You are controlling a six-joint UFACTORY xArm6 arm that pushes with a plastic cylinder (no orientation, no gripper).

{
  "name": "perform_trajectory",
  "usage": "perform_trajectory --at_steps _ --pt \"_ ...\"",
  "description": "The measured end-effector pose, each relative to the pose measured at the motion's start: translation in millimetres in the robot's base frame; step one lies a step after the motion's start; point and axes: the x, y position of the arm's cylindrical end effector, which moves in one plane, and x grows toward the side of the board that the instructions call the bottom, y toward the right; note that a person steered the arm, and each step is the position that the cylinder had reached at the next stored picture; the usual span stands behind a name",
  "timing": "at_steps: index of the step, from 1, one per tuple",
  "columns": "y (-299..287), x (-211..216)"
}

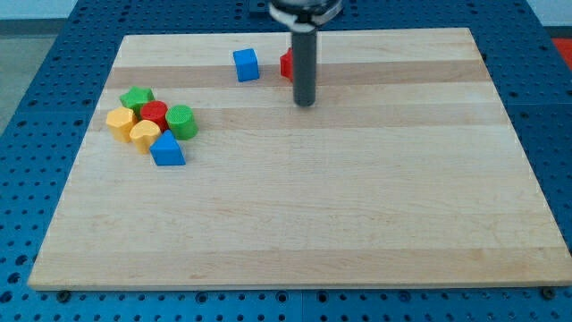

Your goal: Move the red star into the green circle

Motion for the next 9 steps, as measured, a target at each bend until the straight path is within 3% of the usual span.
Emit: perform_trajectory --at_steps 2,3,9 --pt "27.0 -73.4" --pt "9.6 -79.1" --pt "-91.7 -28.9"
